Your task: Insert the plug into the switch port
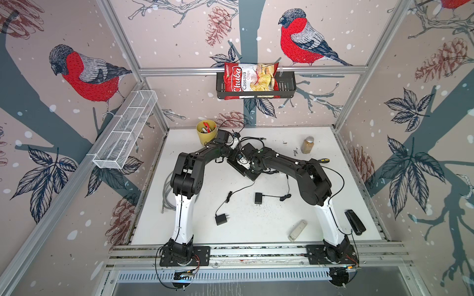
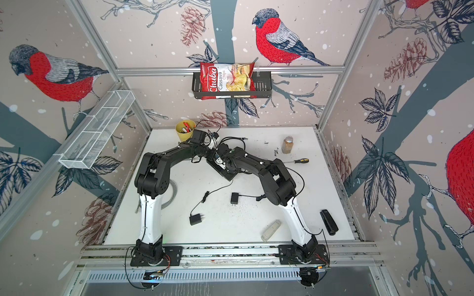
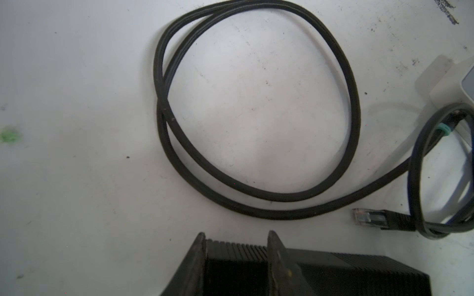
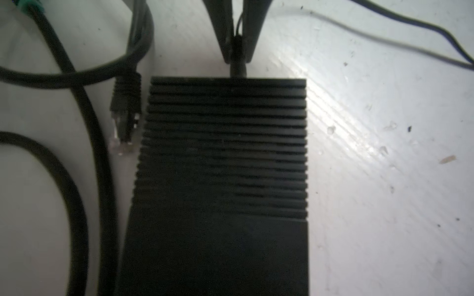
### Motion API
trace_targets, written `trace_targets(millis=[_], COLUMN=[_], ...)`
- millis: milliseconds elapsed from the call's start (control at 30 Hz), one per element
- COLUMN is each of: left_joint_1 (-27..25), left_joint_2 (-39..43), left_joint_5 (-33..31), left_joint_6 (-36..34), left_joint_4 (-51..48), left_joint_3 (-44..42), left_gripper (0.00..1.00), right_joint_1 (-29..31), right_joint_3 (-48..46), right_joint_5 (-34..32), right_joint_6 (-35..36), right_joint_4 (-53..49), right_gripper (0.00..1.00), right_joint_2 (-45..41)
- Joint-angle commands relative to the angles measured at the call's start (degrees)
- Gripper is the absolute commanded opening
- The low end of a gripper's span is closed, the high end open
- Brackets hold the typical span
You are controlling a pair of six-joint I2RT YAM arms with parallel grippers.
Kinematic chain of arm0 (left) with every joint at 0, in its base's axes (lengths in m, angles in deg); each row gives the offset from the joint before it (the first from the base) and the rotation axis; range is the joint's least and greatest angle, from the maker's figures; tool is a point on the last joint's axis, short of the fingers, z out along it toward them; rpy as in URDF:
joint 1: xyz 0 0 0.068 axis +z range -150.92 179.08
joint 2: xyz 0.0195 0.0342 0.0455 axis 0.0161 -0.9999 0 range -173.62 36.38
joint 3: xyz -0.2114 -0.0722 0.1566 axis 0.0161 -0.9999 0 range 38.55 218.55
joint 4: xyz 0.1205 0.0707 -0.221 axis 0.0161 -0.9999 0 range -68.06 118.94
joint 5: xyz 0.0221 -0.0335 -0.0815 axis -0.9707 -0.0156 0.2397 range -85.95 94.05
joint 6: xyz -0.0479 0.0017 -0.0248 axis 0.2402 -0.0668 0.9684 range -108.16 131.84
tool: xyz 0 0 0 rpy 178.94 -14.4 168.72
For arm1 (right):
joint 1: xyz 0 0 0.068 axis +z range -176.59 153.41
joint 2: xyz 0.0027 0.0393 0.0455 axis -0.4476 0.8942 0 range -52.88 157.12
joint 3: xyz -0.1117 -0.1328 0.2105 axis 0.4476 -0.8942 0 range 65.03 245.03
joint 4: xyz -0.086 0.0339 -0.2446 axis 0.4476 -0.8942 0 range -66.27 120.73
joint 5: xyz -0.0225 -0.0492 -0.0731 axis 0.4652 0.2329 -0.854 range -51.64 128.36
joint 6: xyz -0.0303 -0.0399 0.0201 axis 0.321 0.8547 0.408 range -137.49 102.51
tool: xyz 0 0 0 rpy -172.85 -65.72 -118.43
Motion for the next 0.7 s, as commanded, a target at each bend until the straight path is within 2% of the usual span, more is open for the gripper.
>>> trace_targets(millis=[0,200,667], left_joint_1=[-1.30,-1.26,-2.34], left_joint_2=[-0.35,-0.28,0.88], left_joint_5=[7.60,9.35,9.09], left_joint_6=[-0.70,-0.35,2.89], left_joint_4=[-10.76,-10.76,-10.58], left_joint_3=[-0.49,-0.80,-4.48], left_gripper=[0.37,0.37,0.32], right_joint_1=[-0.41,-0.43,-0.50], right_joint_3=[1.56,0.72,0.76], right_joint_5=[-1.29,-1.65,-0.56], right_joint_6=[-1.74,-3.21,-5.95], right_joint_4=[13.95,15.36,17.94], right_gripper=[0.03,0.02,0.03], right_joint_2=[-0.94,-0.33,-0.70])
